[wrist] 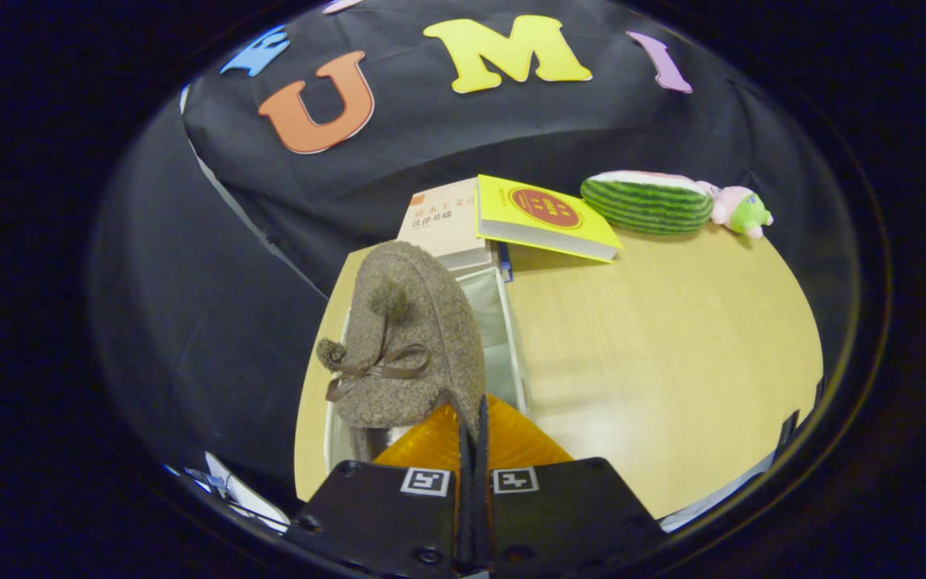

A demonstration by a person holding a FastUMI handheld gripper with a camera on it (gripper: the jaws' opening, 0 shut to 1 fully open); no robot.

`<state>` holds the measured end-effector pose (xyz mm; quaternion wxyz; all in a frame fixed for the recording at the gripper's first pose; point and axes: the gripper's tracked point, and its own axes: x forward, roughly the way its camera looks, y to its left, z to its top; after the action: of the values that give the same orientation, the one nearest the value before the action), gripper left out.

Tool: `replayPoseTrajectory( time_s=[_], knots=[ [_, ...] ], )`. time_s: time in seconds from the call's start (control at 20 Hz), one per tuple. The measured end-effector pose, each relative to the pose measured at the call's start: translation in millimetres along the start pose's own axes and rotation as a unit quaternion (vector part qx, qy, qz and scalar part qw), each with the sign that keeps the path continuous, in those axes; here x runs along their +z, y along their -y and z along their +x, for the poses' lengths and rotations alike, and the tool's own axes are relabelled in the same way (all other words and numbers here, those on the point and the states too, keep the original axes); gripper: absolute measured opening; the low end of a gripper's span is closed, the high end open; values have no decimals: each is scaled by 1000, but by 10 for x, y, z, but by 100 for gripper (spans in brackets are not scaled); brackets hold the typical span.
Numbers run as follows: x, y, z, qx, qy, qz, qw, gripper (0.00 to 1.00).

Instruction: Open the storage box then place both shoes into the box .Put the left shoe in first, then the right shoe, with the right side of both shoes facing outward in a uniform manner.

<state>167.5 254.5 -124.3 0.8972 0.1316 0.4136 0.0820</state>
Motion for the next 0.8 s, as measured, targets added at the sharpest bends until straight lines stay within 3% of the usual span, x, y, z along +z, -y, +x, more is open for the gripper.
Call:
replayPoseTrajectory(
  time_s=[0.2,0.35,0.45,0.65,0.8],
  knots=[
    [-78,17,72,-10,-5,-1,1000,6],
    [-62,-29,86,10,3,-2,1000,7],
    [61,-30,39,16,31,-13,999,37],
    [367,96,-283,-26,104,-60,992,98],
    [473,84,-499,-26,130,-59,989,100]
  ],
)
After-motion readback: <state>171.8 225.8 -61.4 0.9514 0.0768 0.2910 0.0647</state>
